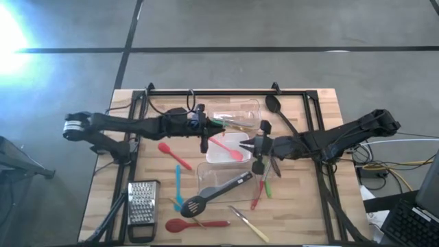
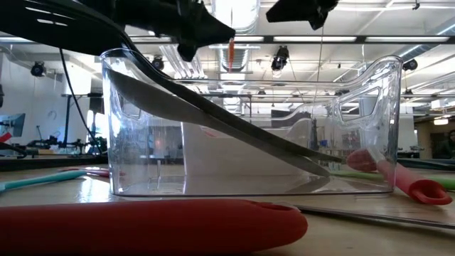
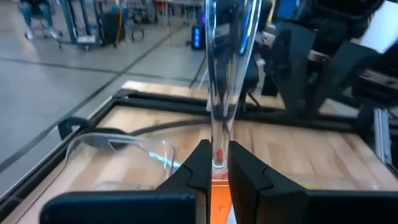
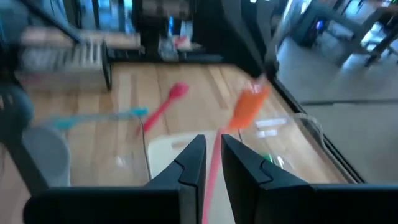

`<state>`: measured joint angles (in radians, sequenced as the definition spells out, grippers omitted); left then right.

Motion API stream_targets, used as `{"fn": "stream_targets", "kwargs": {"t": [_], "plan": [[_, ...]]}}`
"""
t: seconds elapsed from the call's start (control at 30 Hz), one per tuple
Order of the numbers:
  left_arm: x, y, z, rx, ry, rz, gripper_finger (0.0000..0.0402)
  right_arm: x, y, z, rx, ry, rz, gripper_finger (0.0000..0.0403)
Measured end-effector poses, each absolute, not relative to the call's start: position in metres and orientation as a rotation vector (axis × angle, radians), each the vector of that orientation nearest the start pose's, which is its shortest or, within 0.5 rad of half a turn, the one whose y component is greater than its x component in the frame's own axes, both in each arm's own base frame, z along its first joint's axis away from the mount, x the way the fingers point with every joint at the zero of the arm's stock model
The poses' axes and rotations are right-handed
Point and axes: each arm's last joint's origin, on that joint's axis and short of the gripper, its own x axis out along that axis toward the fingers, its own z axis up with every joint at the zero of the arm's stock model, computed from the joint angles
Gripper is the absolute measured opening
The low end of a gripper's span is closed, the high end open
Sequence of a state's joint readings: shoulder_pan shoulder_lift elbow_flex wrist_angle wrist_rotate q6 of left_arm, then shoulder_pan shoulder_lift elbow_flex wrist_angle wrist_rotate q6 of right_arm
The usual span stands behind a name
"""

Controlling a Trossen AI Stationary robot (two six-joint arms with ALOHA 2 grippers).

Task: Pick & Place Kitchen Items
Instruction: Put the orange spatula into the white bin

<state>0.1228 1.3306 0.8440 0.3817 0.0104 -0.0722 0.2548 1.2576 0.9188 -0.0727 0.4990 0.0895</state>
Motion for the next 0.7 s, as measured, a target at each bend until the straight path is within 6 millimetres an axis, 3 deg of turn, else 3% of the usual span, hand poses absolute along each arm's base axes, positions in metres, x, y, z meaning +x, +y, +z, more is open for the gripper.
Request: {"fn": "stream_targets", "kwargs": {"t": [0.2,0.43,0.7], "plan": [[0.304,0.038,0.274,-0.119,-0.016,0.124,0.003,0.273,0.05,0.283,-0.01,0.199,-0.284,0.0043],[0.312,0.039,0.26,-0.146,0.012,0.148,0.003,0.272,0.036,0.282,0.051,0.104,-0.438,0.0048],[0.318,0.041,0.259,-0.152,0.016,0.172,0.003,0.276,0.024,0.288,0.093,0.082,-0.435,0.0104]]}}
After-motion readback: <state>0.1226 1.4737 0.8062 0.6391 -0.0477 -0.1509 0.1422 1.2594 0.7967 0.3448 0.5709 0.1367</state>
